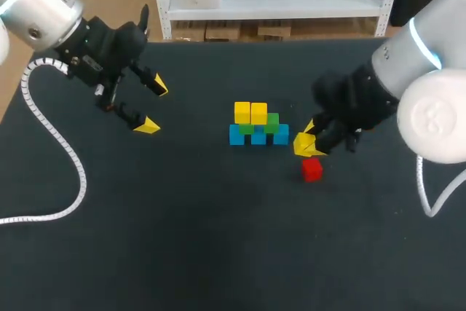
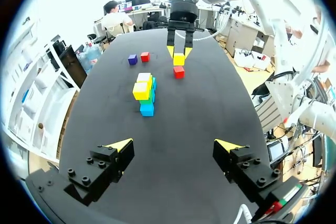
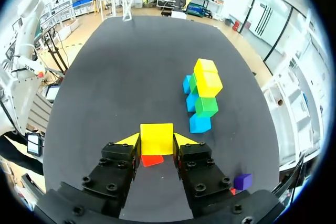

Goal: Place the blue cubes, place green cubes on the blue cubes, place the yellow cubes on the green cubes, then place the red cubes on the yellow cubes, and place purple cube on the red cubes.

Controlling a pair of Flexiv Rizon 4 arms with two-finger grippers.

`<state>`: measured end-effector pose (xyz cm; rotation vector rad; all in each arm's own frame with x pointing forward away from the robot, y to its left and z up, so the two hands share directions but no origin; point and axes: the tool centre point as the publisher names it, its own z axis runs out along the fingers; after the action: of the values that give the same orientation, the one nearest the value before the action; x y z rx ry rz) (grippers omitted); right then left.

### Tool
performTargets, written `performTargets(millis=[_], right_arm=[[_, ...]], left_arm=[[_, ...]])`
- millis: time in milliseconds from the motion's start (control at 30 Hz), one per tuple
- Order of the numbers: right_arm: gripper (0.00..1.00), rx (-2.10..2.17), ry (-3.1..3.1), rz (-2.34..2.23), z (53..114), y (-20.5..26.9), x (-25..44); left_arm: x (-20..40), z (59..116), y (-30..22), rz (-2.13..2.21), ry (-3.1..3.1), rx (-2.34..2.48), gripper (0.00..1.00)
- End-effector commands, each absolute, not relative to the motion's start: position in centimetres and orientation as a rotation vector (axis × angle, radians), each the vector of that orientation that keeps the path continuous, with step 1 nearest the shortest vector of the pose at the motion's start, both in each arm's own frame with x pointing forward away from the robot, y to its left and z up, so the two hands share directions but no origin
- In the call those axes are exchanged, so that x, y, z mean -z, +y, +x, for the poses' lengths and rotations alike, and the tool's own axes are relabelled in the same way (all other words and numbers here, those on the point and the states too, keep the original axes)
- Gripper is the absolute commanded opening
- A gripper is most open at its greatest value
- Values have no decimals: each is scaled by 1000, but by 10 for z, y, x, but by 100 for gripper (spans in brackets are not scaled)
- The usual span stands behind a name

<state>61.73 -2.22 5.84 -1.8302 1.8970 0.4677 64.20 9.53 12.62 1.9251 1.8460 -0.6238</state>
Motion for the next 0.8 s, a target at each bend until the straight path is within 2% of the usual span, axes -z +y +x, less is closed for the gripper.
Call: performTargets(millis=[33, 333, 800], right_arm=[[0, -479, 1894, -1832, 619, -23, -59], [0, -479, 1894, -1832, 619, -23, -59], [0, -61, 2047, -2141, 653, -15, -73]], left_arm=[[-126, 642, 96, 1926, 1843, 624, 100], [-126, 642, 96, 1926, 1843, 624, 100], [-126, 642, 96, 1926, 1843, 624, 100]])
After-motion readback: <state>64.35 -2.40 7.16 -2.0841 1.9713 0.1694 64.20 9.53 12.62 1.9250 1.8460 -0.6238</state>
